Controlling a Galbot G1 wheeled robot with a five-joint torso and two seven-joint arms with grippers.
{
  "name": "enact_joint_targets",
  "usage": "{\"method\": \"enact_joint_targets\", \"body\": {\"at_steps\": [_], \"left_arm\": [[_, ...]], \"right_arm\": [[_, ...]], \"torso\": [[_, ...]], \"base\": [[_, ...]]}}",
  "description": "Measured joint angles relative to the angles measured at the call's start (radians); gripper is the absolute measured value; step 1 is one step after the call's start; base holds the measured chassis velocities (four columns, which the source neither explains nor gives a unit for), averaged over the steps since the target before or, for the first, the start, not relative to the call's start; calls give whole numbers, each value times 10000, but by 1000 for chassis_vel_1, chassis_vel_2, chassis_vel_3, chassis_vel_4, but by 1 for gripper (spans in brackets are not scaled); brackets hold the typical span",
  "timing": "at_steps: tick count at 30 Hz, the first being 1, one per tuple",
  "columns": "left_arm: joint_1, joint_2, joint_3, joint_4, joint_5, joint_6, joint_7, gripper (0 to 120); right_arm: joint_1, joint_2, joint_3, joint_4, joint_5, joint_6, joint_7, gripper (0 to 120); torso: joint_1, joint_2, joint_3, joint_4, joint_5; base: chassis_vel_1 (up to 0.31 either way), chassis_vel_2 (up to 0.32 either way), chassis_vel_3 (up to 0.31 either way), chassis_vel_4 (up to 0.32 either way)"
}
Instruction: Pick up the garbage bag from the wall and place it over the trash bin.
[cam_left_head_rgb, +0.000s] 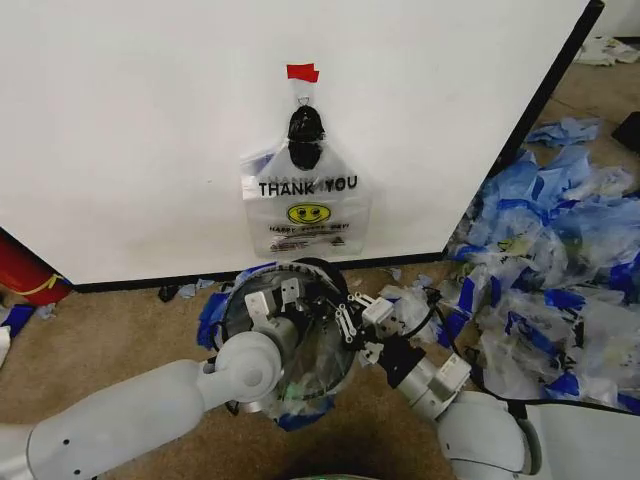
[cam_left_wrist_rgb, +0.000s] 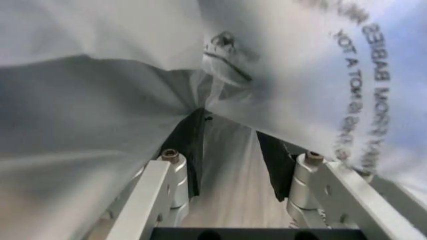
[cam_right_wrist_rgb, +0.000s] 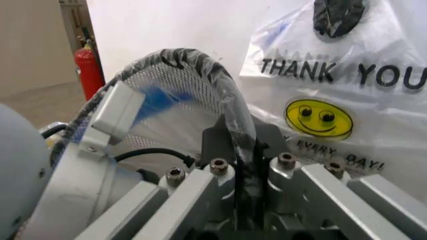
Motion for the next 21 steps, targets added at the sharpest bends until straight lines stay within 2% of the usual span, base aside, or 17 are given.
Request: {"method": "enact_joint_targets", "body": {"at_steps": [6,11,14,15,16,21], "left_arm": [[-9,-62,78,-35,50,-16,-99,36],[45,226,121,-384,41,-14,-208,41],[83,401,88,-582,2,-5,-267,51],[138,633,10,-806,-23,2,-294,58],[138,633,10,-806,-23,2,-294,58],[399,1300,-339,-1477,-62,24,-317,79]], "right_arm": [[-244,-28,167,-34,0,43,18,0],[-536,211,472,-173,178,47,229,0],[-649,395,653,-266,345,40,381,0],[-796,559,917,-362,533,3,535,0],[-796,559,917,-362,533,3,535,0],[-1332,970,1703,-612,927,-128,802,0]], "torso": [[0,0,0,-1,-2],[0,0,0,0,-2],[0,0,0,1,-2],[0,0,0,0,-2],[0,0,0,0,-2],[0,0,0,0,-2]], "base": [[0,0,0,0],[0,0,0,0],[0,0,0,0],[0,0,0,0],[0,0,0,0],[0,0,0,0]]}}
